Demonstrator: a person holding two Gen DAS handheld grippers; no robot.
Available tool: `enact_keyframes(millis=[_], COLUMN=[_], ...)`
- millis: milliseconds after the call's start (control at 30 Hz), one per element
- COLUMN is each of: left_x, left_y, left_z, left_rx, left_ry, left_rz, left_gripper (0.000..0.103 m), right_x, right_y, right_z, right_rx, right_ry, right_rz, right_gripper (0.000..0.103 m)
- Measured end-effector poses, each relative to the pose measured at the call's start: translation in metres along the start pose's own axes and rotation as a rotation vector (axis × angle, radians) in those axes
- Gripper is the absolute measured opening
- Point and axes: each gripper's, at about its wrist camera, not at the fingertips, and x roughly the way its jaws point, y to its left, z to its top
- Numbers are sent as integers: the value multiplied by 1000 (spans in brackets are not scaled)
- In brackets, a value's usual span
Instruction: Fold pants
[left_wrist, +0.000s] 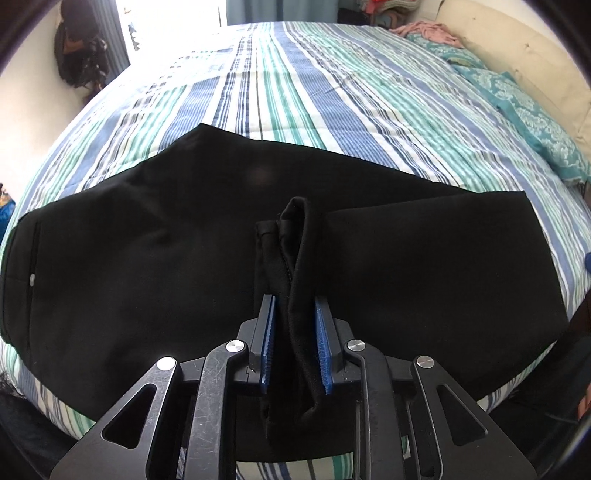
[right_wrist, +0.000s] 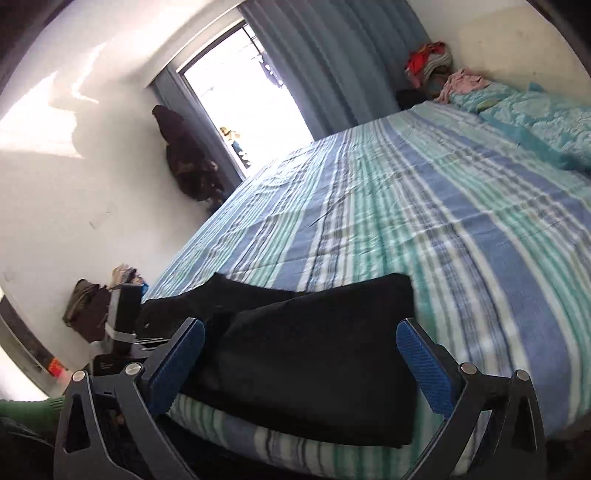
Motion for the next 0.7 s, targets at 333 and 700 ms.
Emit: enact_keyframes(millis=[333, 700], left_x=[-60, -5], left_y=[35, -14], left_z=[9, -2], left_rx=[-127, 55], left_ry=[-147, -9], left_rz=[-74, -105], left_gripper=[63, 57], right_x=[42, 122], right_y=[-21, -84], right_z=[23, 52], right_rx=[198, 403], right_ry=[147, 320], right_rz=[24, -80], right_gripper=[100, 102])
